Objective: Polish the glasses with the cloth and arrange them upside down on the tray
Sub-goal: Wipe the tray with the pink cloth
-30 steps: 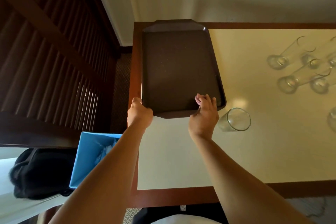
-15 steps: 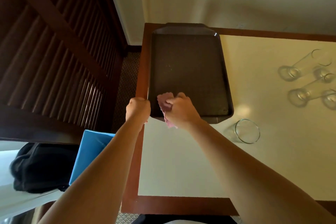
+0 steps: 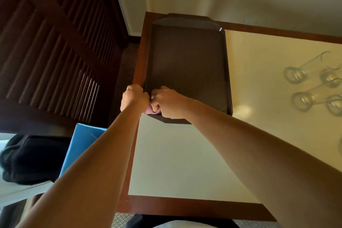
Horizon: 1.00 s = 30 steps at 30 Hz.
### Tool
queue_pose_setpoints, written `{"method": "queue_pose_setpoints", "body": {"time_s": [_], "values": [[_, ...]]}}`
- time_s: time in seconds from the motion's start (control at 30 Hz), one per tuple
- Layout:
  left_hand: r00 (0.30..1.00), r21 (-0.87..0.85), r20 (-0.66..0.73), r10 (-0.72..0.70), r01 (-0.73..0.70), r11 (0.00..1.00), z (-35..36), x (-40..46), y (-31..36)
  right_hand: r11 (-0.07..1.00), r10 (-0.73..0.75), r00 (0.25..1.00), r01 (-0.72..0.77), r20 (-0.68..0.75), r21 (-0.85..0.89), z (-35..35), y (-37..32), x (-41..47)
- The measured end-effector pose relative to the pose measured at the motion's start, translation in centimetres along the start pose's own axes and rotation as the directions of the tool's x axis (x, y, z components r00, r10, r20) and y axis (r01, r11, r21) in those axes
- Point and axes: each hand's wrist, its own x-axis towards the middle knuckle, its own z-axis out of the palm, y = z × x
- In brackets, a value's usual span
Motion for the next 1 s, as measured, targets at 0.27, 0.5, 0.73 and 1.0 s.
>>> {"method": "queue_pose_setpoints", "body": {"time_s": [0.27,0.5,0.73,1.0], "values": [[0.998,0.163,-0.05,0.033,-0.024,0.986,1.3,-0.4,-0.6,0.976,0.216,0.797,-0.188,0.564,-0.108,-1.0,9.7,-8.1],[0.997,0.22,-0.06,0.054,-0.04,0.975,1.9,-0.4,-0.5,0.853,0.475,0.858,-0.504,0.196,0.137,-1.3,5.5,-4.5],[0.999,0.185,0.05,-0.01,0.001,0.983,0.5,1.5,-0.3,0.963,0.206,0.941,-0.146,-0.268,0.226,2.1,-0.2,0.1],[0.998,0.234,-0.005,0.057,-0.054,0.971,1.4,-0.3,0.0,0.623,0.776,0.52,-0.72,-0.358,0.306,0.6,9.7,-8.1]]}}
